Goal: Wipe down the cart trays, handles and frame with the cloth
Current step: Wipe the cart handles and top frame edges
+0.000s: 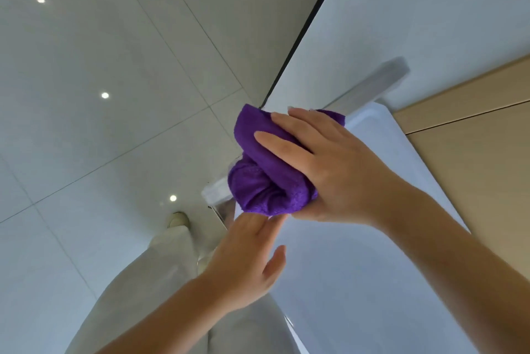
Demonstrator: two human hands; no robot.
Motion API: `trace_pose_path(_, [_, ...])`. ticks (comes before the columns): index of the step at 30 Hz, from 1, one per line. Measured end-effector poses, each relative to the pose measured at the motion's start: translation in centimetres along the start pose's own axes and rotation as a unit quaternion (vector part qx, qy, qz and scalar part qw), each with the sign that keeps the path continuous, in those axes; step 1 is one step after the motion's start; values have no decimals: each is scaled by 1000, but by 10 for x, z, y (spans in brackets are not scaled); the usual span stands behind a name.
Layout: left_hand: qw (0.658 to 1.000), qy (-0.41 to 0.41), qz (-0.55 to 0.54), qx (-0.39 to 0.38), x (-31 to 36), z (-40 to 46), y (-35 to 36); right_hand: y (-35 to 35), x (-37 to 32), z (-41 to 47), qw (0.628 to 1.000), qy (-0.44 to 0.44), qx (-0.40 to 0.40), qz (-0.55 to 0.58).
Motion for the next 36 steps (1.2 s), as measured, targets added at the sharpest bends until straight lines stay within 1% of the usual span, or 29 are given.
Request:
trace_pose_path(1, [1000,-11,-8,9,-5,-5,-5,-3,-2,3,1000,-1,-5,-20])
trace_pose_path(3, [998,-43,-17,52,-13,-11,-14,-3,-9,9,998,-1,5,-67])
trace_pose_path(5, [997,-46,8,69,-17,-9,-15,3,-18,15,994,-6,17,-107])
trace_pose_path(8, [999,-26,17,-19,-19,2,2,11,-18,22,994,-17,46,-98])
trace_pose_path(9, [998,-33,35,-31,-24,10,11,12,-15,24,995,-20,55,-85])
trace_pose_path(11, [996,-61,65,-21,-26,32,19,14,-9,25,996,-23,54,-64])
trace_pose_path(12, [993,-83,68,-43,-29,41,21,14,-7,25,997,-24,47,-54])
trace_pose_path(13, [986,-117,60,-105,-43,43,38,15,-4,26,998,-25,42,-42])
trace_pose_path(14, [969,-171,44,-173,-58,40,54,14,-2,27,999,-26,37,-29])
trace_pose_path(15, [956,-208,-3,-206,-77,29,72,13,1,27,999,-30,35,-16])
trace_pose_path(16, [951,-213,19,-225,-91,18,86,13,5,28,999,-35,34,-4])
trace_pose_path(17, [942,-246,43,-225,-102,11,98,13,9,29,999,-40,34,4])
trace_pose_path(18, [937,-268,24,-222,-108,11,109,14,13,30,998,-45,37,10])
trace_pose_path(19, [939,-257,31,-226,-102,19,103,14,17,30,998,-50,41,16])
trace_pose_path(20, [956,-200,86,-196,-87,33,85,13,23,29,997,-53,48,21])
trace_pose_path(21, [973,-139,129,-133,-69,45,63,11,29,29,997,-54,57,24])
trace_pose_path(22, [971,-116,177,-110,-51,55,42,10,37,29,996,-54,65,24])
trace_pose_path(23, [970,-115,187,-102,-46,60,35,8,46,29,996,-53,72,20])
trace_pose_path(25, [973,-131,178,-67,-50,58,43,4,62,30,996,-51,79,7])
trace_pose_path(27, [975,-118,177,-68,-51,53,50,2,75,30,996,-48,80,-1])
trace_pose_path(30, [973,-129,180,-60,-54,52,55,-3,93,30,996,-44,82,1])
trace_pose_path(36, [973,-117,195,-28,-55,50,56,-7,121,30,994,-46,97,0])
Point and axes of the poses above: each hand's wrist, its own z-axis towards the middle knuckle, its own y-axis out of the palm, x = y × z, the point moved 1 cm from there along z, towards the middle knuckle, and after that the axes turned 10 degrees about y, right-handed, at the moved point
